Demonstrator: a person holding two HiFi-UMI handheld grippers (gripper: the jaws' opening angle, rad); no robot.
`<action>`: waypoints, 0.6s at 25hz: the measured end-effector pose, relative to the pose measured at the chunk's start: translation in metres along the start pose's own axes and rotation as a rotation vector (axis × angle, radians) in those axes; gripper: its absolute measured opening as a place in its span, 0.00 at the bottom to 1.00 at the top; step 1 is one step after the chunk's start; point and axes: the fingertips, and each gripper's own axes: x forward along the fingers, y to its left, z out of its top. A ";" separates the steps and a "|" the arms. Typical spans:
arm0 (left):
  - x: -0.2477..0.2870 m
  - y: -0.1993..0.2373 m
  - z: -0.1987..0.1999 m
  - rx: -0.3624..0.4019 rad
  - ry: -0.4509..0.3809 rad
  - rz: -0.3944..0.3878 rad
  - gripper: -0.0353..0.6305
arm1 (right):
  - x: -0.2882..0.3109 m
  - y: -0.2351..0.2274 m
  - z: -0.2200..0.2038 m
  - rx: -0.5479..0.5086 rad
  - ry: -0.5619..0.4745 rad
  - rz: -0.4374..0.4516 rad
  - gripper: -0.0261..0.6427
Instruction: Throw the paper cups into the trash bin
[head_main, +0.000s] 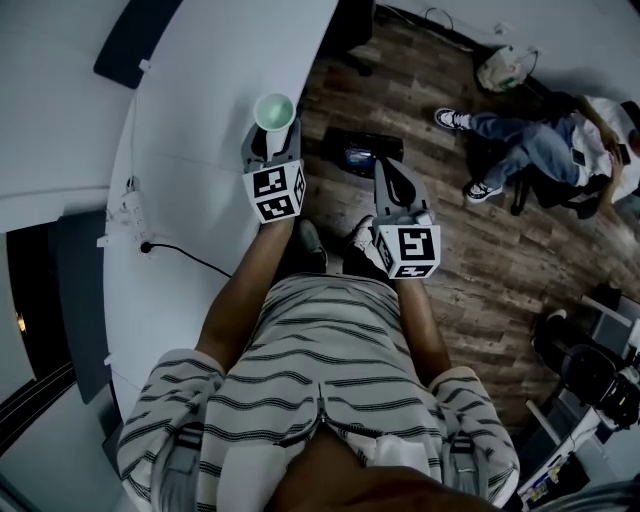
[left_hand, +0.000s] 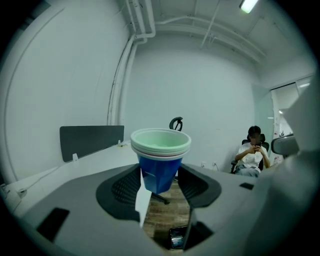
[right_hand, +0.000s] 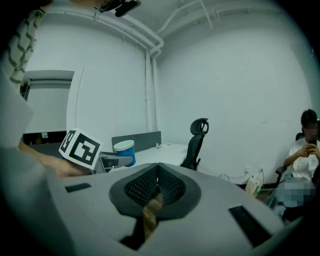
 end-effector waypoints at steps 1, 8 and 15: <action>-0.003 -0.005 0.003 0.002 -0.004 -0.008 0.43 | -0.002 -0.002 0.002 0.001 -0.005 -0.005 0.06; -0.014 -0.035 0.020 0.016 -0.026 -0.069 0.43 | -0.013 -0.018 0.014 0.007 -0.041 -0.046 0.06; -0.018 -0.066 0.026 0.037 -0.040 -0.140 0.43 | -0.021 -0.038 0.023 0.002 -0.072 -0.097 0.06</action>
